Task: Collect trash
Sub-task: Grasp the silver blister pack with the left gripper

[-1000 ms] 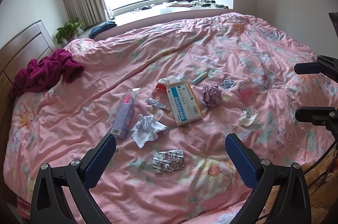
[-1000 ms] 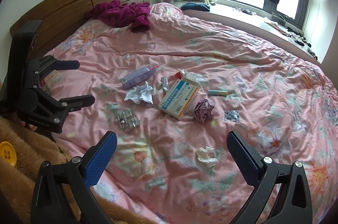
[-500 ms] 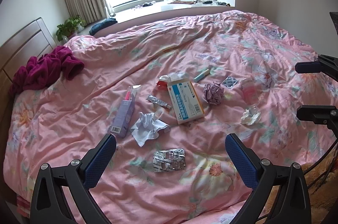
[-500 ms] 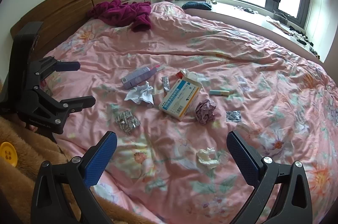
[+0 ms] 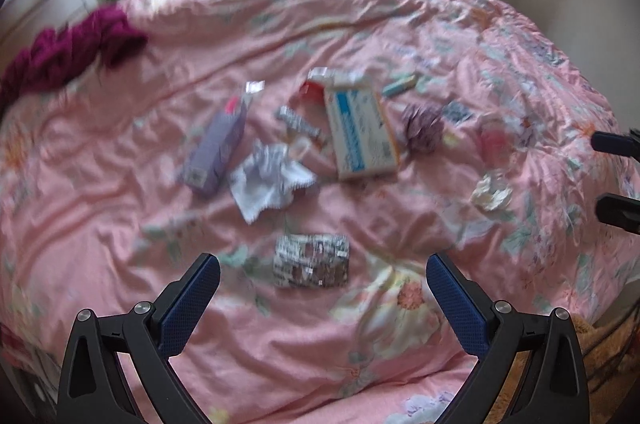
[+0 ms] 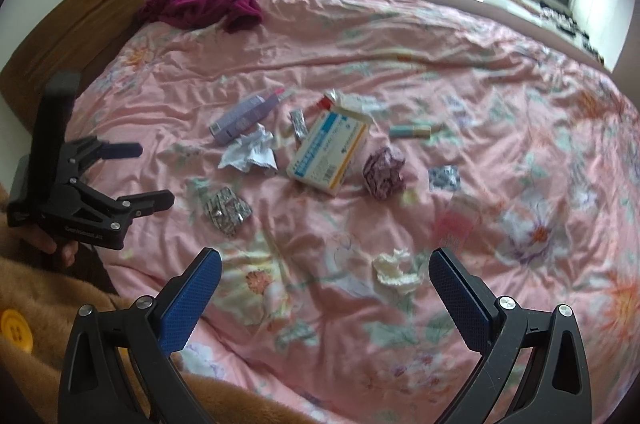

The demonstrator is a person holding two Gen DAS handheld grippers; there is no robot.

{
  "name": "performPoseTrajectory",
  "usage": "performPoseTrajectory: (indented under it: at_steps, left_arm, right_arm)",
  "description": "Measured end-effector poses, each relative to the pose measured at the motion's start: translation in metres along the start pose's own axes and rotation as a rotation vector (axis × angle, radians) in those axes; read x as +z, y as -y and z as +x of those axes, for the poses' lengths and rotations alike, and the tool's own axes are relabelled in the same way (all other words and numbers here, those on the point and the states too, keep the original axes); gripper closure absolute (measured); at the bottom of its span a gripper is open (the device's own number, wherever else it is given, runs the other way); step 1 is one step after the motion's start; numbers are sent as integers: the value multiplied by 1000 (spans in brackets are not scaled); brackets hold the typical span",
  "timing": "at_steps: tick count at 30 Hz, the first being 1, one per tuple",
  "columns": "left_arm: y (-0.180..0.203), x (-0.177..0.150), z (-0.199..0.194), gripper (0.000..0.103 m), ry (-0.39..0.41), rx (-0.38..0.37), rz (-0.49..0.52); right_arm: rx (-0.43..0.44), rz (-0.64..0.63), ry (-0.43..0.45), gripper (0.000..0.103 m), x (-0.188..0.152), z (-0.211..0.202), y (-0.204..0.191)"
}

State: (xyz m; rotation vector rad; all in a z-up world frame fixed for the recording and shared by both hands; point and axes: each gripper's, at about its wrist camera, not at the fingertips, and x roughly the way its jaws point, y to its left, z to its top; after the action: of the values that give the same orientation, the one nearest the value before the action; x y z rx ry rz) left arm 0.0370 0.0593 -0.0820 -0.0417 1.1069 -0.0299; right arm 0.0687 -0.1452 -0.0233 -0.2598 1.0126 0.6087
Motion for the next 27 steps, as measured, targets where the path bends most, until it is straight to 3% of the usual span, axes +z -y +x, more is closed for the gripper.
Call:
performPoseTrajectory:
  at_steps: [7,16,20,27]
  left_arm:
    - [-21,-1,64,0,-171,-39,-121]
    - [-10,7,149,0,-315,40,-14]
    - [-2,2,170,0,-360,63,30]
    - [-4,-3,178,0,-357,78,27]
  right_arm:
    - [17,42,-95,0,1,33,10]
    - [41,72,-155,0,-5,56,18]
    - [36,102,-175,0,-9,61,26]
    - [38,110,-204,0,-7,73,30]
